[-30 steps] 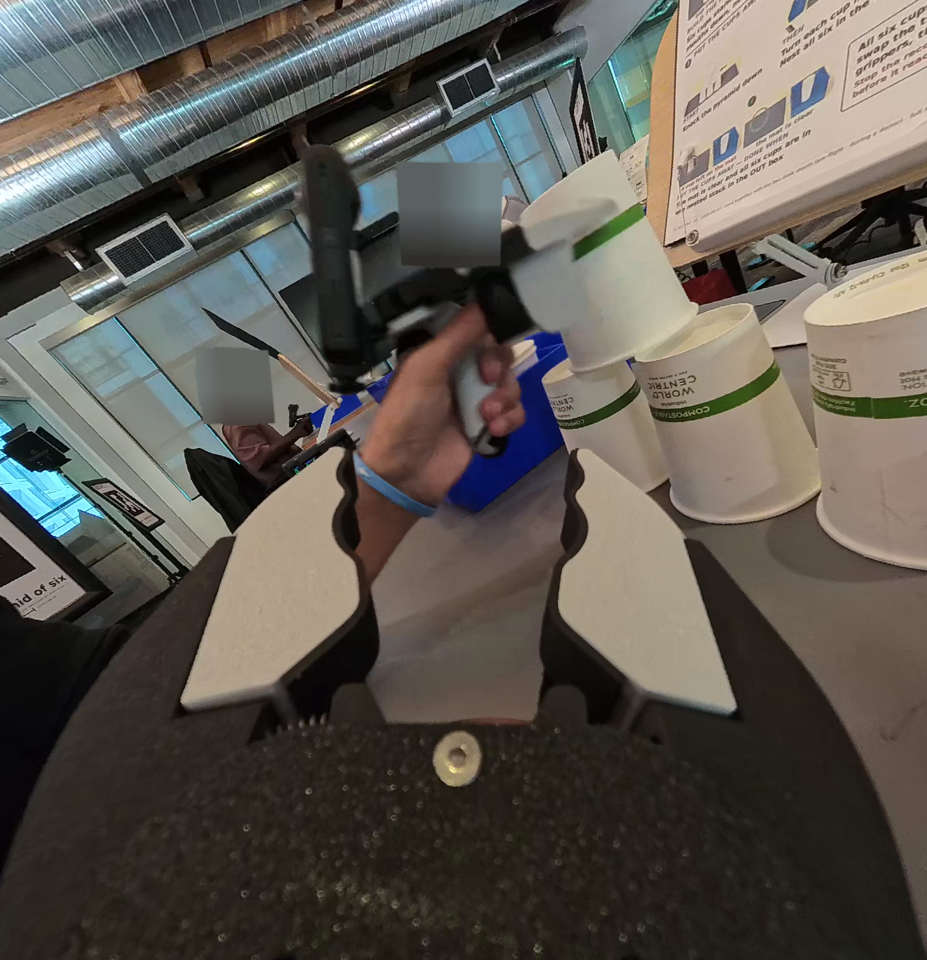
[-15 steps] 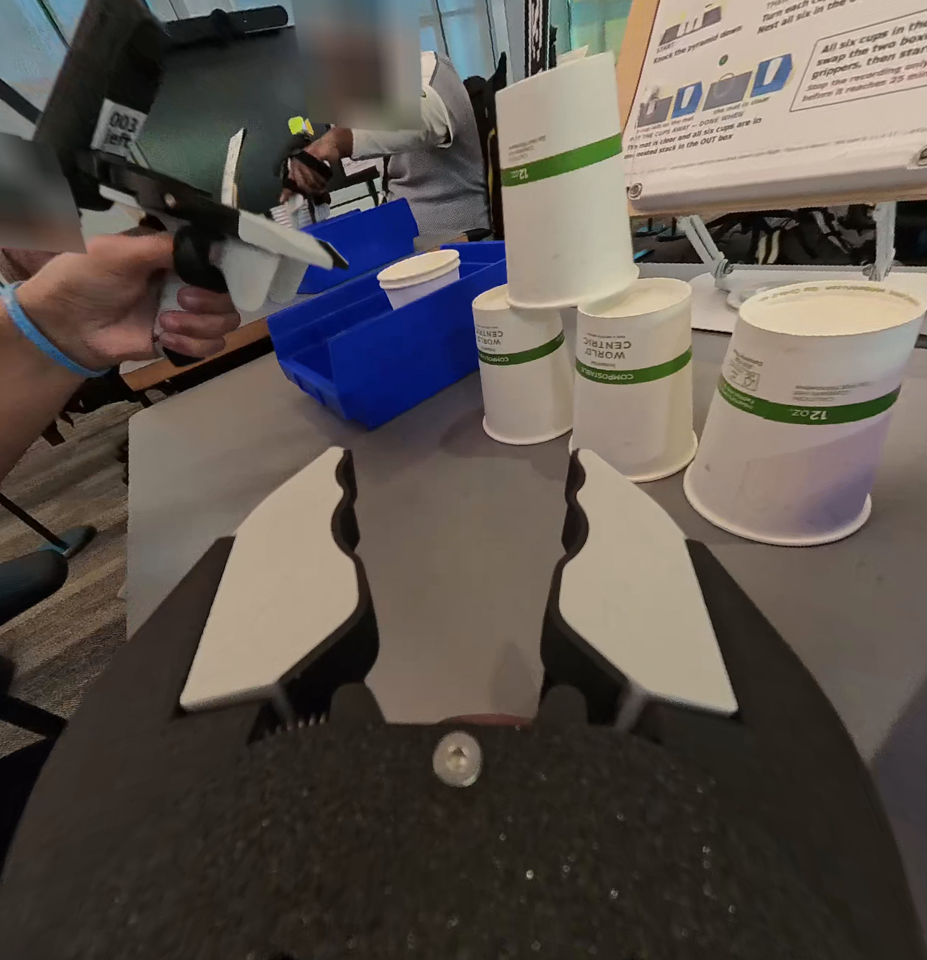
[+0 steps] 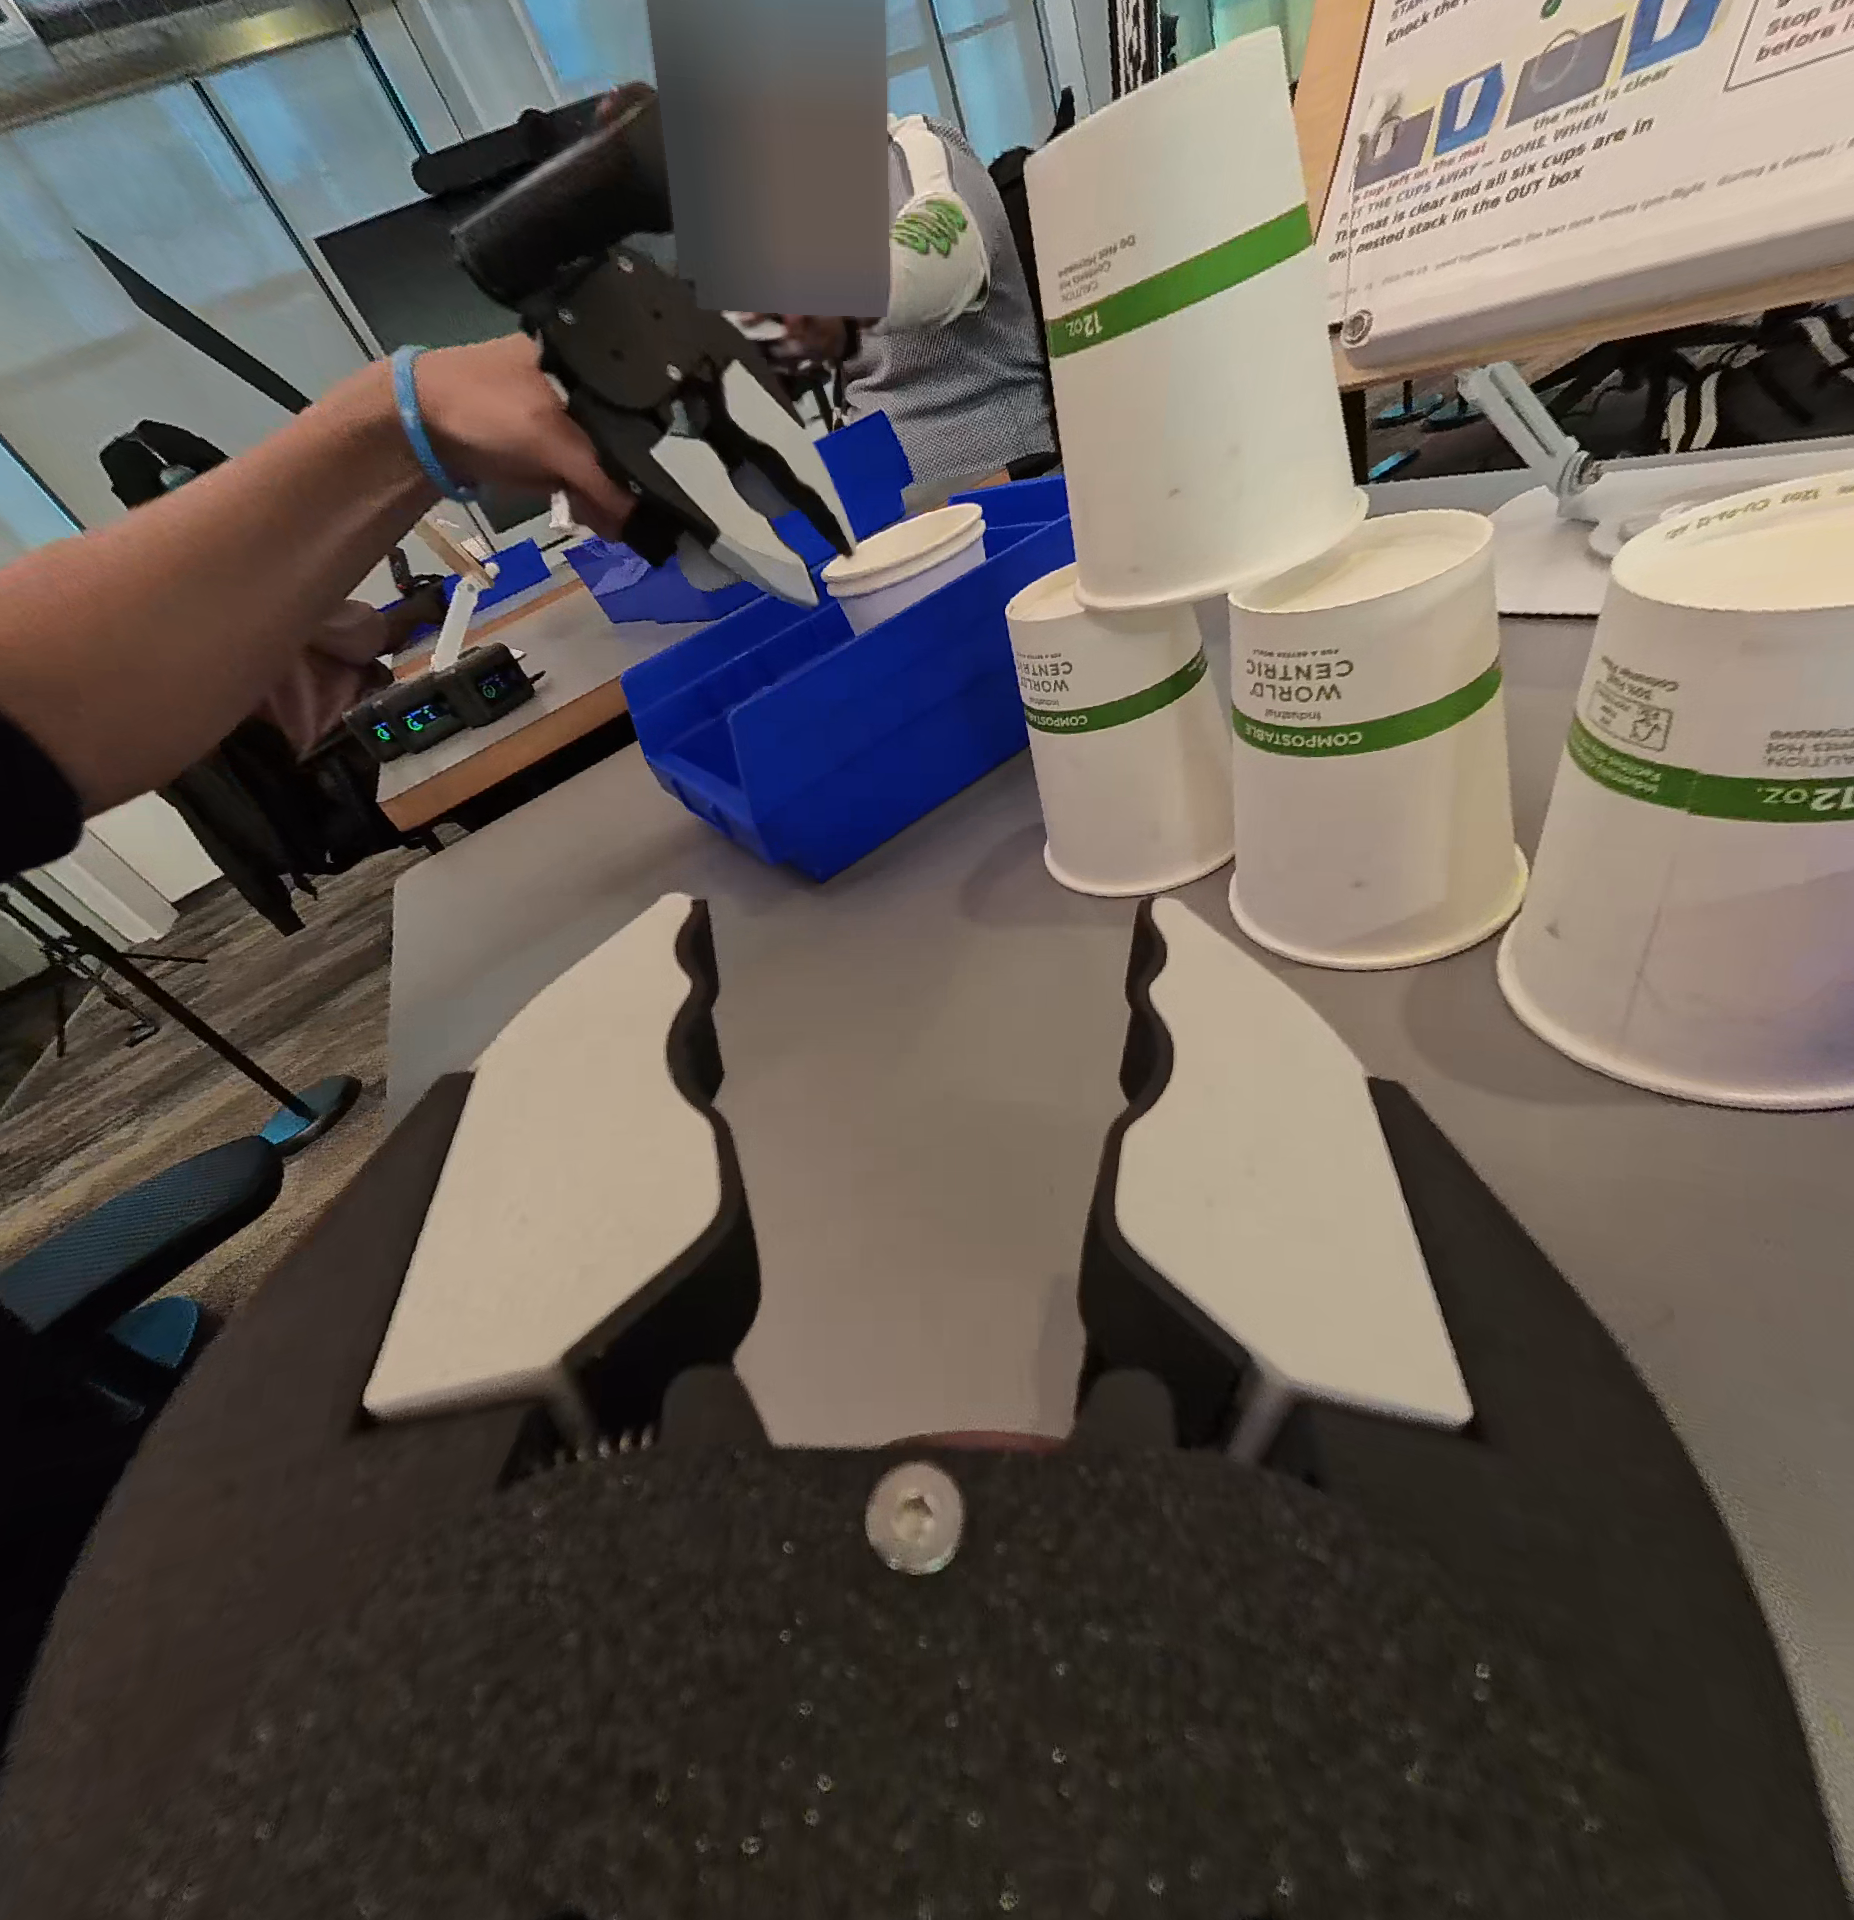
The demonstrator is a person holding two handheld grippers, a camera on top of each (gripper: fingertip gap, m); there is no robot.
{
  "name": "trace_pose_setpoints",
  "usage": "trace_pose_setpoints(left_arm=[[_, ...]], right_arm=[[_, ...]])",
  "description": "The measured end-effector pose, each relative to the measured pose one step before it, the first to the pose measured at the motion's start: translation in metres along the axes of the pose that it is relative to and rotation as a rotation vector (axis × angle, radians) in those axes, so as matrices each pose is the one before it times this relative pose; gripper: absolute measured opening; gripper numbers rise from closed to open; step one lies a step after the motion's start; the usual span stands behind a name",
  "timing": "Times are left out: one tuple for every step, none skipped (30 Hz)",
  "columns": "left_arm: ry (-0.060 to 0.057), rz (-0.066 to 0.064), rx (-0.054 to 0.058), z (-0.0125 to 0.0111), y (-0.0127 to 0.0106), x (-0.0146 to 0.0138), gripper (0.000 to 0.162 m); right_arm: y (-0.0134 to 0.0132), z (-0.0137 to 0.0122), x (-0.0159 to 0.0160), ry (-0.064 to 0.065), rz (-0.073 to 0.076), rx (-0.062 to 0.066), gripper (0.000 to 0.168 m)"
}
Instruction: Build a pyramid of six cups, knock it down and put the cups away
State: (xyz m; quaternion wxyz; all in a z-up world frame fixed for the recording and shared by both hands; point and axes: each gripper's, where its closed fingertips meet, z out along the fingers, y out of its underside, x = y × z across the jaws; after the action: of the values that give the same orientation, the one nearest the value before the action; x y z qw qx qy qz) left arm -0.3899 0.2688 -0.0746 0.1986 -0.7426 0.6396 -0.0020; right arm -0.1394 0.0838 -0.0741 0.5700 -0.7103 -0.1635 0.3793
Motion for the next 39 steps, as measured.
trace_pose_setpoints(left_arm=[[-0.0015,0.0153,-0.0167,0.00251,0.00187,-0.00307,0.035],[-0.0009,0.0095,-0.0105,0.00191,0.00116,-0.00279,0.034],[0.0126,0.0032,-0.0093,0.00131,0.00073,-0.00057,0.034],[0.0181,-0.0018,0.0013,0.00039,-0.00070,0.00063,0.034],[0.0232,0.0003,0.0021,-0.00007,-0.00050,0.00182,0.032],[0.0156,0.0027,-0.0007,0.00010,0.00012,0.00105,0.029],[0.0104,0.0012,-0.0040,0.00052,0.00068,0.00020,0.028],[0.0072,-0.0004,-0.0070,0.00090,0.00105,-0.00049,0.028],[0.0076,-0.0012,-0.0044,0.00086,0.00083,-0.00054,0.027],[0.0079,-0.0012,-0.0010,0.00064,0.00008,-0.00047,0.025],[0.0058,-0.0021,0.0071,0.00009,-0.00105,-0.00080,0.023],[0.0115,-0.0043,0.0102,-0.00051,-0.00165,0.00017,0.022],[0.0106,-0.0046,0.0074,-0.00079,-0.00141,0.00009,0.022],[0.0023,-0.0026,0.0049,-0.00100,-0.00109,-0.00093,0.022],[0.0041,-0.0025,0.0006,-0.00078,-0.00027,-0.00053,0.022],[0.0067,-0.0029,-0.0003,-0.00021,-0.00019,-0.00015,0.022],[0.0059,-0.0011,0.0004,0.00029,-0.00022,-0.00002,0.021],[0.0030,0.0016,-0.0006,0.00052,0.00023,-0.00048,0.016],[0.0054,0.0014,-0.0020,0.00041,0.00043,-0.00004,0.010],[0.0095,-0.0001,-0.0021,0.00033,0.00031,0.00059,0.004],[0.0012,-0.0024,-0.0004,0.00003,-0.00025,-0.00044,0.004],[0.0130,-0.0024,-0.0029,0.00006,0.00028,0.00140,0.004],[0.0121,-0.0005,-0.0032,0.00013,0.00021,0.00167,0.003],[-0.0010,0.0019,-0.0004,-0.00017,-0.00020,-0.00025,0.003],[-0.0034,0.0017,-0.0010,-0.00008,-0.00019,-0.00063,0.003],[-0.0010,-0.0002,-0.0024,-0.00046,-0.00003,-0.00052,0.003],[0.0022,-0.0040,0.0005,-0.00074,-0.00039,-0.00039,0.003],[-0.0067,-0.0032,0.0018,-0.00102,-0.00068,-0.00172,0.003],[-0.0080,-0.0002,-0.0017,-0.00124,0.00001,-0.00194,0.003],[-0.0062,-0.0002,-0.0057,-0.00142,0.00048,-0.00150,0.003],[-0.0156,0.0021,-0.0027,-0.00171,-0.00009,-0.00262,0.003],[-0.0082,0.0002,-0.0007,-0.00207,-0.00037,-0.00152,0.003],[0.0035,-0.0032,-0.0013,-0.00191,-0.00032,0.00036,0.003],[-0.0177,0.0034,0.0010,-0.00208,-0.00083,-0.00236,0.003],[-0.0278,0.0058,0.0034,-0.00232,-0.00101,-0.00366,0.003],[-0.0051,-0.0002,-0.0033,-0.00186,0.00015,-0.00052,0.003],[-0.0095,-0.0001,-0.0088,-0.00171,0.00097,-0.00141,0.003],[-0.0227,-0.0005,-0.0075,-0.00175,0.00137,-0.00392,0.003],[-0.0145,-0.0038,-0.0121,-0.00135,0.00241,-0.00346,0.003]], right_arm=[[-0.00057,-0.00030,-0.00032,-0.0014,-0.0019,0.0021,0.075],[-0.00066,-0.00047,-0.00010,-0.0010,-0.0029,0.0018,0.075],[-0.00049,-0.00045,-0.00020,-0.0016,-0.0018,0.0019,0.075],[-0.00027,-0.00038,-0.00022,-0.0030,0.0004,0.0017,0.075],[0.00018,-0.00030,0.00001,-0.0021,0.0031,-0.0002,0.075],[0.00050,-0.00031,0.00004,-0.0021,0.0046,-0.0015,0.075],[0.00045,-0.00020,-0.00004,-0.0023,0.0044,-0.0009,0.075],[0.00018,-0.00027,-0.00019,-0.0022,0.0037,0.0001,0.075],[-0.00017,-0.00024,-0.00048,-0.0021,0.0023,0.0007,0.075],[-0.00009,-0.00018,-0.00060,-0.0019,-0.0007,0.0004,0.075],[0.00016,-0.00015,-0.00062,-0.0022,-0.0028,-0.0012,0.075],[0.00052,-0.00007,-0.00053,-0.0017,-0.0036,-0.0033,0.075],[0.00080,0.00005,-0.00028,0.0002,-0.0039,-0.0046,0.075],[0.00085,-0.00001,-0.00012,0.0009,-0.0036,-0.0045,0.075],[0.00052,-0.00004,-0.00029,-0.0003,-0.0024,-0.0020,0.075],[0.00021,-0.00013,-0.00034,-0.0014,-0.0005,-0.0010,0.075],[0.00012,-0.00022,-0.00027,-0.0002,0.0006,-0.0002,0.075],[-0.00012,-0.00025,-0.00012,-0.0005,-0.0003,0.0013,0.075],[-0.00001,-0.00032,-0.00004,-0.0001,-0.0006,0.0005,0.075],[0.00006,-0.00025,0.00019,0.0010,0.0000,-0.0005,0.075],[0.00007,-0.00023,0.00020,0.0000,0.0003,-0.0002,0.075],[0.00013,-0.00021,0.00018,0.0001,0.0013,0.0000,0.074],[0.00002,-0.00021,0.00005,-0.0006,0.0014,0.0001,0.074],[0.00012,-0.00025,0.00006,-0.0006,0.0008,0.0003,0.074],[0.00012,-0.00009,0.00013,0.0003,0.0002,-0.0003,0.074],[0.00026,-0.00011,0.00009,-0.0004,-0.0001,-0.0007,0.074],[0.00020,0.00000,-0.00001,-0.0006,0.0005,-0.0010,0.074],[-0.00012,-0.00008,-0.00007,-0.0003,0.0008,0.0000,0.074],[-0.00020,-0.00007,-0.00020,-0.0008,0.0003,0.0019,0.074],[-0.00012,-0.00007,-0.00007,-0.0007,-0.0003,0.0010,0.074],[0.00020,0.00008,0.00011,0.0004,-0.0002,-0.0009,0.074],[0.00017,0.00001,0.00014,0.0004,0.0001,-0.0008,0.074],[0.00018,0.00002,-0.00006,-0.0010,0.0001,0.0000,0.073],[0.00007,-0.00004,-0.00009,-0.0005,0.0005,-0.0005,0.073],[0.00017,-0.00004,0.00001,0.0000,0.0004,-0.0006,0.073],[-0.00012,0.00000,-0.00012,0.0005,-0.0008,0.0008,0.073],[-0.00007,-0.00006,0.00016,0.0015,-0.0015,0.0010,0.073],[0.00019,0.00002,-0.00003,0.0009,-0.0007,-0.0009,0.073],[-0.00001,-0.00004,-0.00045,-0.0011,-0.0003,-0.0006,0.073]])
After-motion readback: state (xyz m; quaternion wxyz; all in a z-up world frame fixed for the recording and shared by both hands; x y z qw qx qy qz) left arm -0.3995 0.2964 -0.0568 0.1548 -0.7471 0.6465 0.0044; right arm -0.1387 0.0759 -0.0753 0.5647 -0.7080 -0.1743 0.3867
